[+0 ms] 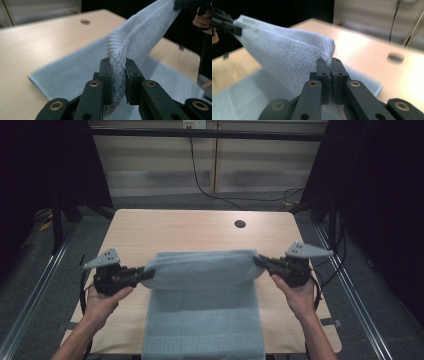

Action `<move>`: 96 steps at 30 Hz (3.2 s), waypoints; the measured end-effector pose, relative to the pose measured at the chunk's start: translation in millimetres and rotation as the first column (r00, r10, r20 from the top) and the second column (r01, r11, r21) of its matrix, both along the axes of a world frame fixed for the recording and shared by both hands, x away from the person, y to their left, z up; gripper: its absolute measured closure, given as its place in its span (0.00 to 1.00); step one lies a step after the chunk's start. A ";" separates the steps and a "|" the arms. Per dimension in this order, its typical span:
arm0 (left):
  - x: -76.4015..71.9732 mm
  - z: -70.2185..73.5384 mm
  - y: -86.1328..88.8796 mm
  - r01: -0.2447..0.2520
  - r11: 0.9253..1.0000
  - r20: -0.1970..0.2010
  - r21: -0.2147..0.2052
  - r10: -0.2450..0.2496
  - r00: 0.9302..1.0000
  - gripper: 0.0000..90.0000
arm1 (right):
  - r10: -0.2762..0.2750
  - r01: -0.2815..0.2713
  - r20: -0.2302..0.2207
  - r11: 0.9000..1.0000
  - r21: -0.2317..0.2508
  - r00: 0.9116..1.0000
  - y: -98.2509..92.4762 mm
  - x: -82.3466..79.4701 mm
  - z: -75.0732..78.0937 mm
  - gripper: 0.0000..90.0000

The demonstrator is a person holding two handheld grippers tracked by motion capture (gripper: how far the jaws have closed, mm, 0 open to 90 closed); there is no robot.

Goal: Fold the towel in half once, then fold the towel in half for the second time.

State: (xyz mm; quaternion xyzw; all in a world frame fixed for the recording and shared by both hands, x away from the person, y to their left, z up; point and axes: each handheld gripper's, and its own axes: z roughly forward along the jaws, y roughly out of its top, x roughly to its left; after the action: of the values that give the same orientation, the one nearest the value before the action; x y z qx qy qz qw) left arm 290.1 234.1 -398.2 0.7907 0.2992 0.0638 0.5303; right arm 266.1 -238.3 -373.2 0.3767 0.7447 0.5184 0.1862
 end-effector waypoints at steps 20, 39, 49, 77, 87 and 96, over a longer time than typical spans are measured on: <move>-85.7 -83.6 20.4 0.131 0.991 -0.188 0.036 -0.122 0.975 0.79 | 0.096 -0.101 -0.228 0.995 -0.008 0.969 -2.9 -120.5 -93.6 0.89; -9.6 -75.3 -0.1 0.064 0.996 -0.156 0.056 -0.055 0.986 0.57 | 0.140 -0.151 -0.258 0.988 -0.023 0.956 9.0 -72.6 -95.9 0.61; 54.3 -95.2 -21.9 -0.027 0.987 -0.168 0.160 0.055 0.984 0.56 | 0.072 -0.110 -0.308 0.988 -0.106 0.949 28.8 24.0 -113.3 0.60; 7.8 -103.5 -12.7 0.025 0.978 -0.153 0.205 0.007 0.988 0.55 | 0.084 -0.144 -0.346 0.978 -0.153 0.934 38.1 6.3 -125.8 0.58; -20.9 -100.1 -10.3 0.051 0.977 -0.183 0.207 -0.012 0.983 0.54 | 0.127 -0.188 -0.362 0.972 -0.139 0.924 37.1 -20.3 -124.3 0.58; -19.7 -90.0 -1.2 0.050 0.982 -0.178 0.180 -0.017 0.984 0.49 | 0.144 -0.200 -0.350 0.971 -0.128 0.925 32.8 -32.0 -117.5 0.56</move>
State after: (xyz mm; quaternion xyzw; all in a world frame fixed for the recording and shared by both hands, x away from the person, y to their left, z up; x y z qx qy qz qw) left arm 270.4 232.8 -488.2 0.8437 0.3242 0.0120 0.4276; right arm 234.1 -205.4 -490.7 0.3767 0.8354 0.3982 0.0391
